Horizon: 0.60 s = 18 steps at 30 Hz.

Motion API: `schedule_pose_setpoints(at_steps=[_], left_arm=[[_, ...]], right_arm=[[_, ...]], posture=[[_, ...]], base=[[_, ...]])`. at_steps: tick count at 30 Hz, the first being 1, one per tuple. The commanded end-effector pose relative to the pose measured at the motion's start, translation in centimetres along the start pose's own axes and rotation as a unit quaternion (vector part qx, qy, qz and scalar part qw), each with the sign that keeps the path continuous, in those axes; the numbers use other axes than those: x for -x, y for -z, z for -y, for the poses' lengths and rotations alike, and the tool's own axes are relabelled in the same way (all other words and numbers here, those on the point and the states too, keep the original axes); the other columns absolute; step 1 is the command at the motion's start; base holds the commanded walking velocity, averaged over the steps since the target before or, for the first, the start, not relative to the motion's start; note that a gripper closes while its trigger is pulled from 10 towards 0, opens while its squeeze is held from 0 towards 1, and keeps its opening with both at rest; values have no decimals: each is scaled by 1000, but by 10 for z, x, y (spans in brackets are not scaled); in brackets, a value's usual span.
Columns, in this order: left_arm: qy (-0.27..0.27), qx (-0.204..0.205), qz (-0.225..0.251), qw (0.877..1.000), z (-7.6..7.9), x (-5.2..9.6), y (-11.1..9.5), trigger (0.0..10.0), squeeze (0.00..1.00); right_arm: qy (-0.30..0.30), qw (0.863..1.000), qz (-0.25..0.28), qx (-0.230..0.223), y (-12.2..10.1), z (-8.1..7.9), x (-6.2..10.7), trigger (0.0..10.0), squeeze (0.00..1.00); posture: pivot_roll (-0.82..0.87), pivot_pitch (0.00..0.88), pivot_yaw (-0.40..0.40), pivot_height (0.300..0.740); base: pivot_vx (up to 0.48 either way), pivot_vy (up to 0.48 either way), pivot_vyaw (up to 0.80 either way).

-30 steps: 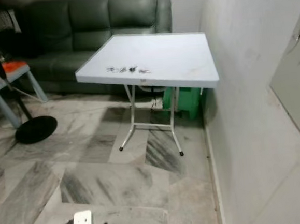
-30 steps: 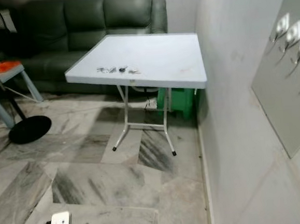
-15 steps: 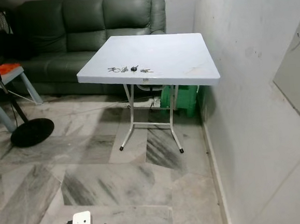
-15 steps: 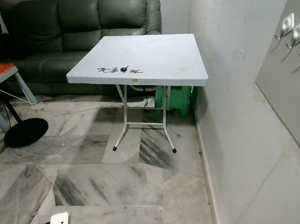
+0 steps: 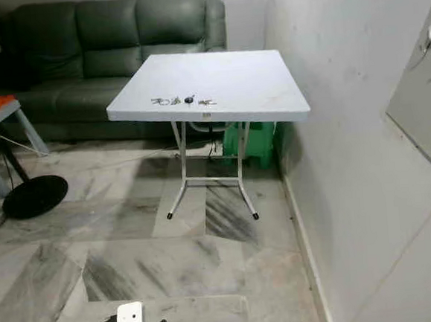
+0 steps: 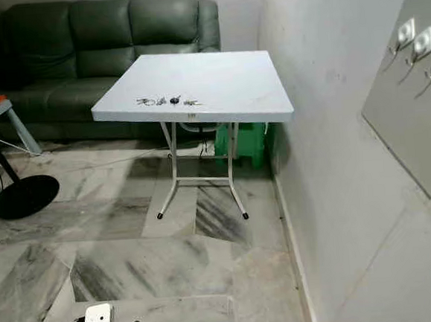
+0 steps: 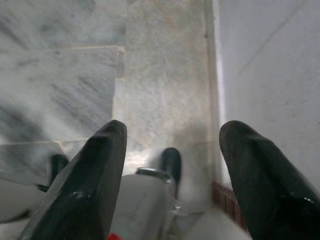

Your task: Hang keys on a hook

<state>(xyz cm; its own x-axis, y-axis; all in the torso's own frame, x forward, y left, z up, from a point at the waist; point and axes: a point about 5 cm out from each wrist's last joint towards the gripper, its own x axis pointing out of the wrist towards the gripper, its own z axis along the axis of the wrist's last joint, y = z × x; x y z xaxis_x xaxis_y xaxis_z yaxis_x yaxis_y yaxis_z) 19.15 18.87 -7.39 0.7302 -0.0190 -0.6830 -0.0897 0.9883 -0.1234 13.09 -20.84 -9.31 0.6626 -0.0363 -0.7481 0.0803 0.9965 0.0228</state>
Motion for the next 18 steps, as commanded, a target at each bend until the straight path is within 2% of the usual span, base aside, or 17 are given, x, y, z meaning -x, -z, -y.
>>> schedule_pose_setpoints(at_steps=[1,18], left_arm=[[1,0,4,1000,2,-2,-4,10000,0],[1,5,5,1000,4,-3,-5,10000,0]], right_arm=[[8,1000,-3,-1,1,6,2,10000,0],[9,1000,-2,-2,0,7,1,10000,0]], posture=[[9,0,-8,740],[8,0,-10,740]], base=[[0,382,0],[0,465,0]])
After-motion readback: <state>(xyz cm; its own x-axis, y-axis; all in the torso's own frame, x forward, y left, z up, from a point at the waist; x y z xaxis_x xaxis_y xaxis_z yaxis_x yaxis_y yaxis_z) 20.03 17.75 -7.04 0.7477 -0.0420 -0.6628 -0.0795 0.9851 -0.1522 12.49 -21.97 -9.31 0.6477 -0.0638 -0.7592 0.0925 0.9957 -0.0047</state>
